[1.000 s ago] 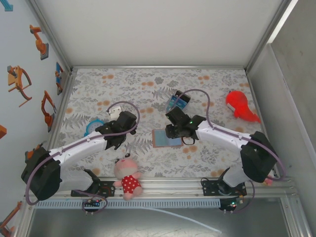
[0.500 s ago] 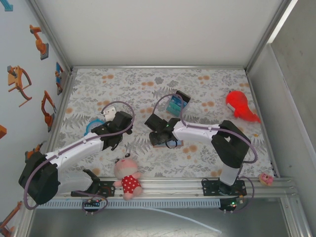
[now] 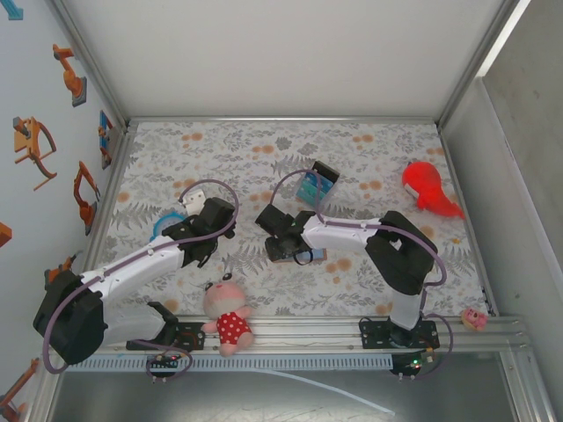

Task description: Take the credit cards out of the card holder

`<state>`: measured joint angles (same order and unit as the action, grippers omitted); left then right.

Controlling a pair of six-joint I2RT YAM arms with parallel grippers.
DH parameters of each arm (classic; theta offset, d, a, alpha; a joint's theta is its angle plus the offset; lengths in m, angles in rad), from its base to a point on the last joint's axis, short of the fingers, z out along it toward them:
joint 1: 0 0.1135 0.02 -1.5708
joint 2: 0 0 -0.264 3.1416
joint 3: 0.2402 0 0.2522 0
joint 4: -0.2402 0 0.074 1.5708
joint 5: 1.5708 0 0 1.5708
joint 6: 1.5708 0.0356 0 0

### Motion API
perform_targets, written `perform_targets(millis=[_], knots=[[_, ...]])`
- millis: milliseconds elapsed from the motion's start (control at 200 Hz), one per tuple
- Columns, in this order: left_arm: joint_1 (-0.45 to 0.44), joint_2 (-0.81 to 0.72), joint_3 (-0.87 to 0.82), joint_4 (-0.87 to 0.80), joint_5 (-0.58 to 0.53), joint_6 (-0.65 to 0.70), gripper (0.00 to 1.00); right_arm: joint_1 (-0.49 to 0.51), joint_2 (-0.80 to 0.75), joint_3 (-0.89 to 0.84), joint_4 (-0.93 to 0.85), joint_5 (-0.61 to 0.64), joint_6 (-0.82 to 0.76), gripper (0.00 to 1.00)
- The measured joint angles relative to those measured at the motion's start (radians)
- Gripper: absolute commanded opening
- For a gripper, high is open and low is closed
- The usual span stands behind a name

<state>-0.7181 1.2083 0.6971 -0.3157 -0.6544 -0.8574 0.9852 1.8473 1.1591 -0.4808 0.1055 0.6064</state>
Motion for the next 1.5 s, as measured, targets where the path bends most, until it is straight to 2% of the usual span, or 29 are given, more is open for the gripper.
perform_targets(millis=[285,566,801,1072,1257,1497], knots=[[0.002,0.000,0.000,-0.005,0.008,0.000,0.97,-0.006,-0.013,-0.038,0.047,-0.012,0.000,0.42],[0.005,0.011,0.000,-0.008,0.024,0.002,0.97,-0.042,-0.038,-0.081,0.103,-0.068,0.001,0.24],[0.005,0.014,0.000,-0.005,0.049,0.032,0.97,-0.060,-0.053,-0.101,0.121,-0.093,-0.002,0.17],[0.005,0.036,0.004,0.020,0.099,0.074,0.97,-0.063,-0.084,-0.115,0.130,-0.113,-0.014,0.03],[-0.006,0.058,0.019,0.034,0.118,0.105,0.97,-0.072,-0.111,-0.122,0.132,-0.116,-0.010,0.02],[-0.083,0.130,0.087,0.049,0.113,0.135,0.97,-0.091,-0.155,-0.159,0.153,-0.121,0.005,0.04]])
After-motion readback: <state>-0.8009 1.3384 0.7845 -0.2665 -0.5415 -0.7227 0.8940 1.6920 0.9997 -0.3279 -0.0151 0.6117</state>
